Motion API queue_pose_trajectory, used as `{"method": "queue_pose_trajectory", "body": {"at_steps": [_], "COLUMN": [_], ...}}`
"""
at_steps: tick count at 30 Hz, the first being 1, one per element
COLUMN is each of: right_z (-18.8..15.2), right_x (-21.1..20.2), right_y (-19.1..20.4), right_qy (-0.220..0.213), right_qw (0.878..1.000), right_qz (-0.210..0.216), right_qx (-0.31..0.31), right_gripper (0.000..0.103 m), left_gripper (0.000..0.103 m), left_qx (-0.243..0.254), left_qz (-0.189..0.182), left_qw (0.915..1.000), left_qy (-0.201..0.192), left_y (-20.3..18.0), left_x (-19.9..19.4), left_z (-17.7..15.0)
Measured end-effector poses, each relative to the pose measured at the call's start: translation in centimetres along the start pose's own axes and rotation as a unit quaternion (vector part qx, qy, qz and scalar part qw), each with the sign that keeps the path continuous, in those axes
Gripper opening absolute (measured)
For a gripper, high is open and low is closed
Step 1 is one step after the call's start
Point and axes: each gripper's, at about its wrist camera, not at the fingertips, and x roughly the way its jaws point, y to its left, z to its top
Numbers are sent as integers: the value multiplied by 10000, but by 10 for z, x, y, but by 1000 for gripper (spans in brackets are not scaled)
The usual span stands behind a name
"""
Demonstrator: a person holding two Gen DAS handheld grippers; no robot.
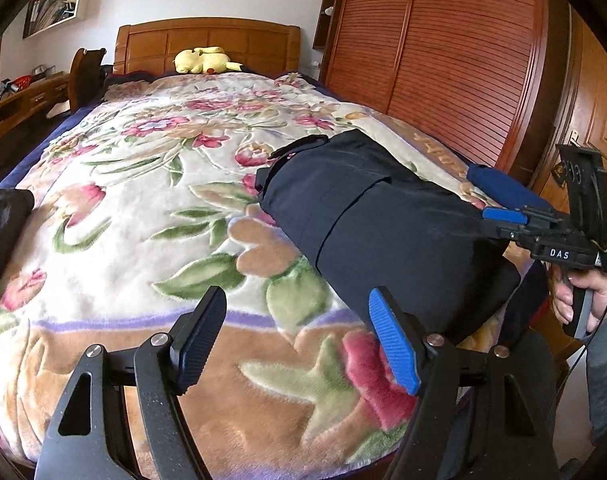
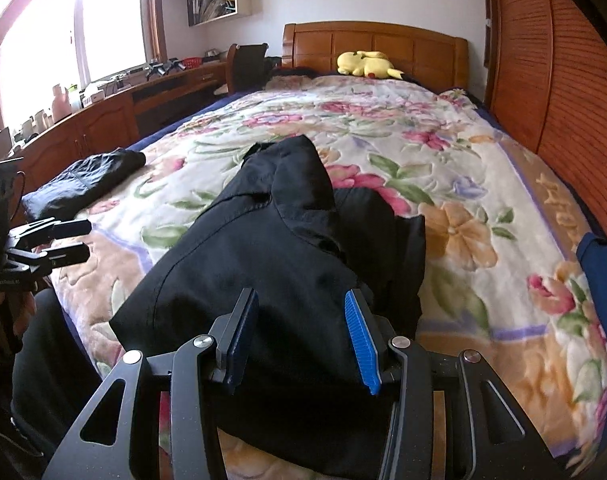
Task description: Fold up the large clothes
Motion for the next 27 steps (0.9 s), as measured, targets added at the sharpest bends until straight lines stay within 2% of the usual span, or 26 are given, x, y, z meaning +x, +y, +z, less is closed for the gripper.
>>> {"method": "queue_pose_trajectory", "body": {"at_steps": [5, 8, 10, 11, 12, 13, 15, 19, 23, 25, 27], "right_z": [0, -2, -3, -3, -3, -4, -5, -9, -16, -25, -36], "right_x": [5, 6, 4, 2, -3, -9, -24, -46, -61, -70, -77], "right_y": [-1, -1, -1, -1, -1, -1, -1, -4, -9, -14, -28], "right_qy": [68, 74, 41, -21, -149, -315, -587, -858, -898, -945, -890], "right_qw": [10000, 10000, 10000, 10000, 9998, 9995, 9981, 9960, 9949, 9919, 9908], "right_qz": [-2, -23, -56, -91, -97, -58, 40, -150, -409, -805, -834], "right_qx": [24, 16, -9, -15, 8, 59, 173, 196, 184, 266, 583], "right_gripper": [47, 38, 20, 15, 6, 4, 2, 1, 0, 0, 0], "left_gripper": [75, 75, 75, 75, 75, 75, 75, 75, 75, 75, 75], "left_qx": [-14, -10, -20, -25, -28, -27, -17, -22, -43, -33, -49], "left_qz": [15, 67, 70, 72, 74, 74, 68, 53, 4, -7, -15], "left_qw": [10000, 10000, 10000, 10000, 10000, 10000, 10000, 10000, 10000, 10000, 10000], "left_qy": [-7, 13, 24, 26, 30, 32, 23, 25, 17, 15, 6], "left_y": [2, 4, 5, 5, 6, 6, 6, 7, 7, 6, 6], "left_x": [-2, -1, 0, 0, 0, 0, 0, 4, 5, 5, 5], "left_z": [-2, -2, -3, -2, -2, -3, -3, -2, -2, -2, -3]}}
